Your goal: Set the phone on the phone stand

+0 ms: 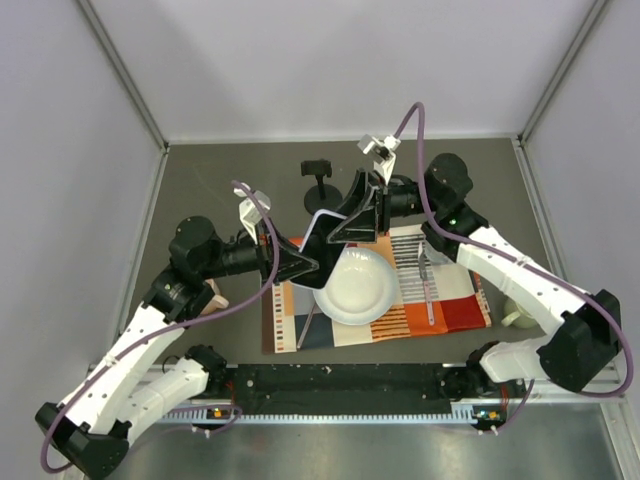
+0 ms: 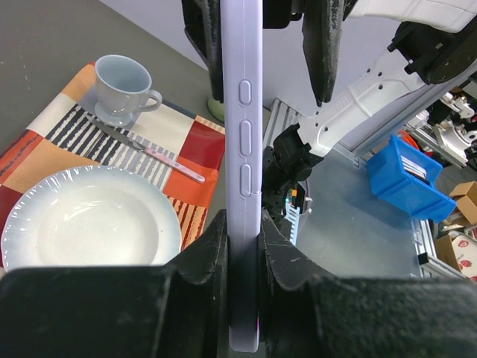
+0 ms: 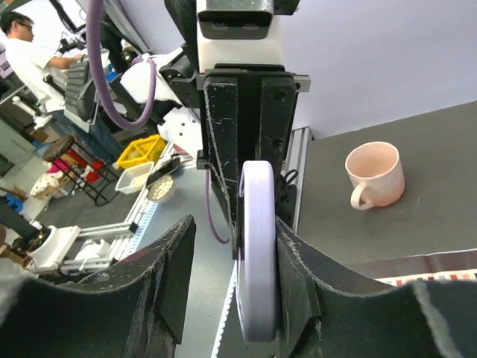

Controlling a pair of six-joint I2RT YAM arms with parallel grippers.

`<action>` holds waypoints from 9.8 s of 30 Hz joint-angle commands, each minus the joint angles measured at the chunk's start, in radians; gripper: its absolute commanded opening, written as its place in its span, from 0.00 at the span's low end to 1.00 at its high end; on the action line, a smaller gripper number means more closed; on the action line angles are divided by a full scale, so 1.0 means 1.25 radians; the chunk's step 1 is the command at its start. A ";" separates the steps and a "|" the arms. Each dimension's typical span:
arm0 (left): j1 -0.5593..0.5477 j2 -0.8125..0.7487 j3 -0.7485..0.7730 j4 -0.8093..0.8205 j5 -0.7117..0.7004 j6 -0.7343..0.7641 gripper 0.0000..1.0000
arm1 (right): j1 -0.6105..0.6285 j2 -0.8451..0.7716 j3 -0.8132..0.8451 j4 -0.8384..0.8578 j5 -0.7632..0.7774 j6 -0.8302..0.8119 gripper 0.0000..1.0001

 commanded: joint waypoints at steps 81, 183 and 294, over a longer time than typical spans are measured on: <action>0.078 0.704 0.510 -0.118 -0.720 0.245 0.38 | 0.006 -0.587 -0.149 -0.621 0.701 -0.426 0.00; 0.192 0.745 0.479 0.019 -0.090 0.569 0.00 | -0.172 0.376 0.458 -0.399 -0.222 -0.973 0.00; 0.035 0.560 0.391 0.001 -1.072 0.357 0.00 | -0.205 0.649 0.786 -0.859 0.762 -0.514 0.00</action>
